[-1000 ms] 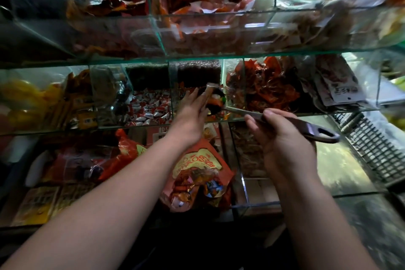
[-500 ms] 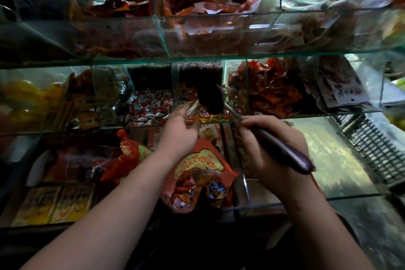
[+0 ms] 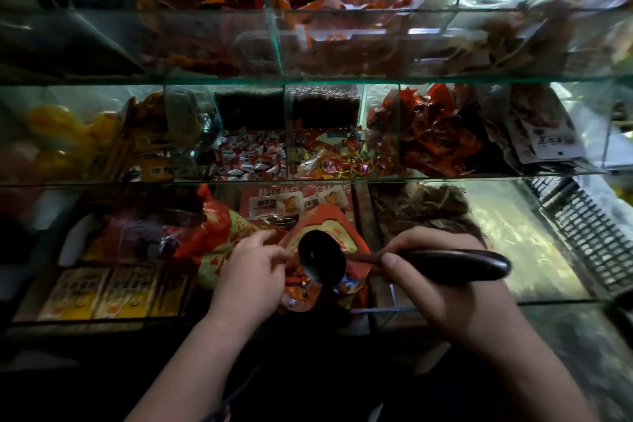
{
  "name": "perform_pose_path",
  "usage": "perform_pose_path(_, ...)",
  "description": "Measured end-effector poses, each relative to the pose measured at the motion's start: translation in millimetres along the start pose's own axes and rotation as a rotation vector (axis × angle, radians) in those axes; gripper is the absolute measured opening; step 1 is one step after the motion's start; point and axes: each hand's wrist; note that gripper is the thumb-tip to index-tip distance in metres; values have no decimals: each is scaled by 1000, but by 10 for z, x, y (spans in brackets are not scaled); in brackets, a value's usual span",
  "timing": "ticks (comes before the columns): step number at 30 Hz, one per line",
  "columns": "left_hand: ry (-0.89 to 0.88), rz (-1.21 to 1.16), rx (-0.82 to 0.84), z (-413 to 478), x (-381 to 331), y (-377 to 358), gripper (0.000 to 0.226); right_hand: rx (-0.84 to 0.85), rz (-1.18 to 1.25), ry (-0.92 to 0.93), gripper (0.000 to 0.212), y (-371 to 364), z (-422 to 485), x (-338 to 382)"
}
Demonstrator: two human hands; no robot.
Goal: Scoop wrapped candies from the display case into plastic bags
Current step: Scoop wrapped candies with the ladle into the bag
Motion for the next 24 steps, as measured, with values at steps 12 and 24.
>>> perform_pose_path(12, 94, -116, 116, -142, 113, -166, 75, 381, -122, -193, 7, -1008, 356, -479)
perform_pose_path(24, 120, -147, 207, -242, 185, -133, 86, -22, 452, -802, 14, -943, 400, -531)
Point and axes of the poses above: each hand's wrist, its own z-axis towards the middle knuckle, its own y-axis out of the back of the hand, x = y × z, and after that the axes turned 10 degrees about -z, right-handed
